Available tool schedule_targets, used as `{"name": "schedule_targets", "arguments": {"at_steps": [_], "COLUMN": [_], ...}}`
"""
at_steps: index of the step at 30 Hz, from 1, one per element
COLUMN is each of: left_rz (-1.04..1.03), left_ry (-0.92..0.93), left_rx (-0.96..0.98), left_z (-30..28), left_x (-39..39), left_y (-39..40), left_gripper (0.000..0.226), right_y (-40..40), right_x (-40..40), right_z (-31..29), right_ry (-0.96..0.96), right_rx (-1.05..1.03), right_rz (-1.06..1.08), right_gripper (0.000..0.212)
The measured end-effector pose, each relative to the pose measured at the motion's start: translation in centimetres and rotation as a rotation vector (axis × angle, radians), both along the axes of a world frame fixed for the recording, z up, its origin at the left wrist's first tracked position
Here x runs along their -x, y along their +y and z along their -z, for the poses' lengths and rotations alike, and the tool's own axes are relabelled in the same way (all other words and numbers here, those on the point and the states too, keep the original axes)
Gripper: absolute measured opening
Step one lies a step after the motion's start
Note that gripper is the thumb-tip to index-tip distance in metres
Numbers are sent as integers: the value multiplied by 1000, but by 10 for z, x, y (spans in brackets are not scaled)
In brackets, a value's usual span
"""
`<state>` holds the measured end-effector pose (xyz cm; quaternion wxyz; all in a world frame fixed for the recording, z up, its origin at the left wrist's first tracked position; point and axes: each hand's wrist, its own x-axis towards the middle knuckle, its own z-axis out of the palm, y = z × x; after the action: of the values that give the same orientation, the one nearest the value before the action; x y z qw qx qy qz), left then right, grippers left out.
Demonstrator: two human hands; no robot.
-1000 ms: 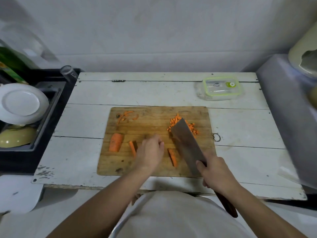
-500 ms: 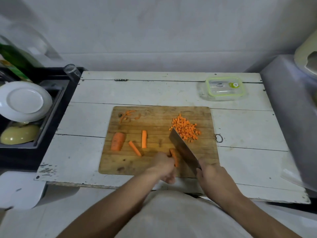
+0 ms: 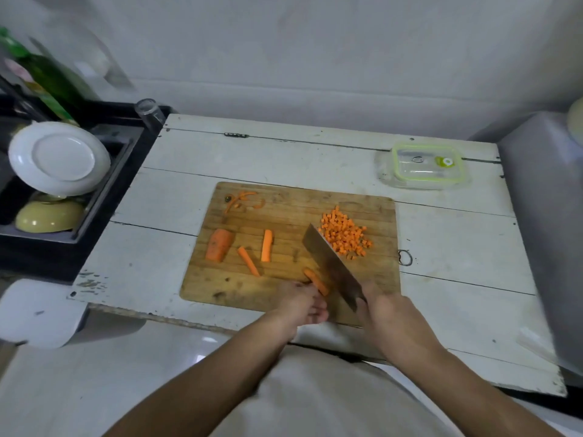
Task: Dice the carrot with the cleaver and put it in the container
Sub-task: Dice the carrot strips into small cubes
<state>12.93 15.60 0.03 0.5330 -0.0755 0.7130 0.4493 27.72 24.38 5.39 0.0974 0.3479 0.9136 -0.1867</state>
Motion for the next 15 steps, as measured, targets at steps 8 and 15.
{"name": "schedule_targets", "arguments": {"at_steps": [8, 15], "left_rz": [-27, 18], "left_ry": [64, 158], "left_rx": [31, 49], "left_z": [-3, -1], "left_x": [-6, -8], "left_y": [4, 7], "left_gripper": [23, 24], "right_y": [-15, -21], "right_x": [-4, -1], "right_z": [8, 10], "right_ry": [-89, -164], "right_rx": [4, -64], "right_rz": [-85, -174], "right_gripper": [15, 36]}}
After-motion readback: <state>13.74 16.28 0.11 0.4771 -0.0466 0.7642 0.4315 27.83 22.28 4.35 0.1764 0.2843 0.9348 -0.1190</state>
